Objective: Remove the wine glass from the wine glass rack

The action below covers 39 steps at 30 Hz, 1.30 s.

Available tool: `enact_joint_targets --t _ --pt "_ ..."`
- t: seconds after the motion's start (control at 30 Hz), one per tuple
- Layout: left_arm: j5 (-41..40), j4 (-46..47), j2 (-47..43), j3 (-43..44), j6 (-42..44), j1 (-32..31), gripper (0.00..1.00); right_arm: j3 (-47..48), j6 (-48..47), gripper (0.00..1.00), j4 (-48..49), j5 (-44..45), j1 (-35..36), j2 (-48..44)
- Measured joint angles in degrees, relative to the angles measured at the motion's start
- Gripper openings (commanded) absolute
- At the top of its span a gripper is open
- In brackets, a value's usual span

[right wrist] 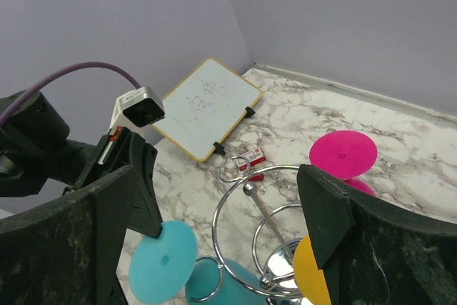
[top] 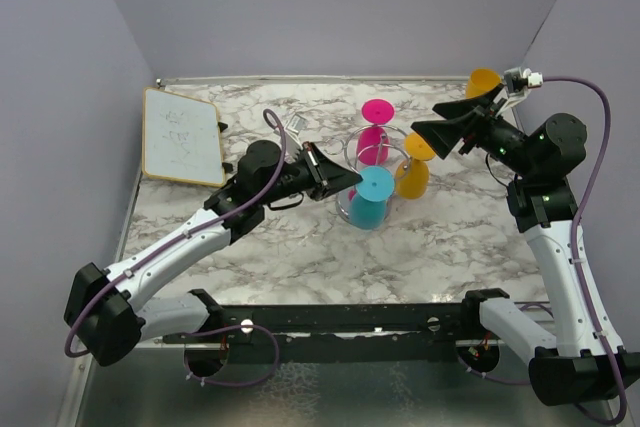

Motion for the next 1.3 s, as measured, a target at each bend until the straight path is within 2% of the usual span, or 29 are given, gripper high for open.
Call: enact_joint_targets --t 0.6,0.77,0.87,1.03,1.17,1.3 --pt "6.32 3.48 -1.55 -4.72 -1.22 -0.04 0.00 1.09 -4.35 0.95 -3.50 4.63 0.00 -1.79" --pt "7.10 3.61 -5.55 -6.80 0.55 -0.04 0.00 1.09 -5.14 0.95 -3.89 5.09 0.00 -1.79" --pt "7.54 1.64 -8.46 -7.32 2.91 -0.04 0.00 1.09 -5.40 0.95 -3.93 5.51 0.00 -1.70" --pt "5.79 -7.43 -18.58 -8.31 6.56 -0.04 0.00 1.99 -5.35 0.95 -4.48 5.62 0.00 -0.74" --pt "0.39 -16.50 -26.53 -7.69 11.91 -0.04 0.00 3.04 -5.07 0.95 -4.72 5.73 0.00 0.17" --pt "-7.30 -25.03 -30.01 -4.35 20.46 -0.04 0.00 4.50 -4.13 0.95 -4.74 5.73 0.00 1.73"
